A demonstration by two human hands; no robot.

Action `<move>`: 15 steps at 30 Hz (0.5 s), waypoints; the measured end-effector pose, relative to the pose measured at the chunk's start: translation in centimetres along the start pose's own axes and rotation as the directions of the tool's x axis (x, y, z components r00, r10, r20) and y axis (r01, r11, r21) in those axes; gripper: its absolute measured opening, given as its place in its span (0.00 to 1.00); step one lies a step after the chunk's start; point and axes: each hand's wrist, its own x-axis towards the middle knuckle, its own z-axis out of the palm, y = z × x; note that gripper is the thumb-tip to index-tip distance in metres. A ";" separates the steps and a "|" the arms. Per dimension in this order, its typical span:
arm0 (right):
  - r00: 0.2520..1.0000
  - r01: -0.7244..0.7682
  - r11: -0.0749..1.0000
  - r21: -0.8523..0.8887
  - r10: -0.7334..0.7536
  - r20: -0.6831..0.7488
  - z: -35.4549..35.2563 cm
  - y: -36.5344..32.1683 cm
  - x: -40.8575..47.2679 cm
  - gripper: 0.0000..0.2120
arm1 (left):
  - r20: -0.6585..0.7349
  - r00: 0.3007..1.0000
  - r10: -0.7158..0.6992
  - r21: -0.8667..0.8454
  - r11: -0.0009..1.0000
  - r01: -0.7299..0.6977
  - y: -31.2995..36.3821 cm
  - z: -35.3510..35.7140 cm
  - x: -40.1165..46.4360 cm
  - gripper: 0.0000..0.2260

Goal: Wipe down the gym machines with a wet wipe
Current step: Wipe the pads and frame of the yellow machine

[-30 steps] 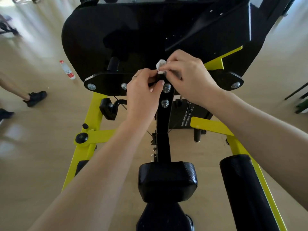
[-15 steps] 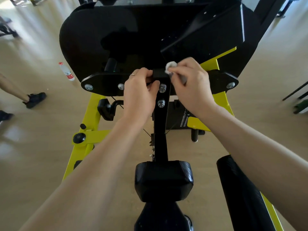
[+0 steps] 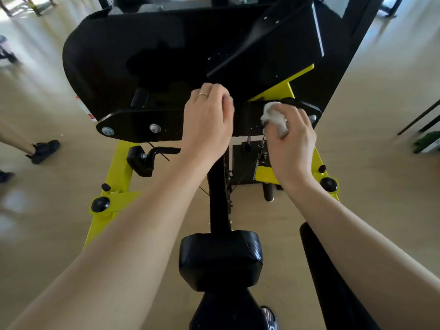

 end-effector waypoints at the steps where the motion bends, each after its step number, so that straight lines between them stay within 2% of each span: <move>1: 0.999 0.036 0.999 -0.003 -0.035 0.024 0.4 -0.2 0.3 0.14 | -0.032 0.999 0.001 0.000 1.000 -0.001 -0.2 0.6 -0.2 0.12; 3: 0.988 0.134 0.991 -0.007 -0.133 0.079 1.7 -0.4 0.6 0.15 | -0.071 0.997 0.013 0.021 1.000 -0.012 -0.6 1.2 -0.6 0.12; 6: 0.944 0.317 0.948 -0.032 -0.312 0.109 4.0 -0.3 0.7 0.11 | -0.049 0.998 0.035 0.033 0.999 -0.033 -1.0 1.0 -0.6 0.13; 8: 0.913 0.387 0.922 -0.002 -0.383 0.141 5.4 0.3 0.5 0.10 | -0.036 0.998 0.043 0.032 0.999 -0.042 -1.1 0.7 -0.6 0.14; 11: 0.913 0.373 0.922 0.104 -0.385 0.134 6.5 0.9 0.0 0.13 | -0.041 0.999 0.035 0.017 0.999 -0.034 -1.2 0.8 -0.6 0.14; 15: 0.965 0.226 0.958 0.179 -0.245 0.091 7.2 0.9 -1.1 0.16 | -0.079 0.996 0.049 0.069 0.997 -0.043 -1.0 1.1 -0.6 0.14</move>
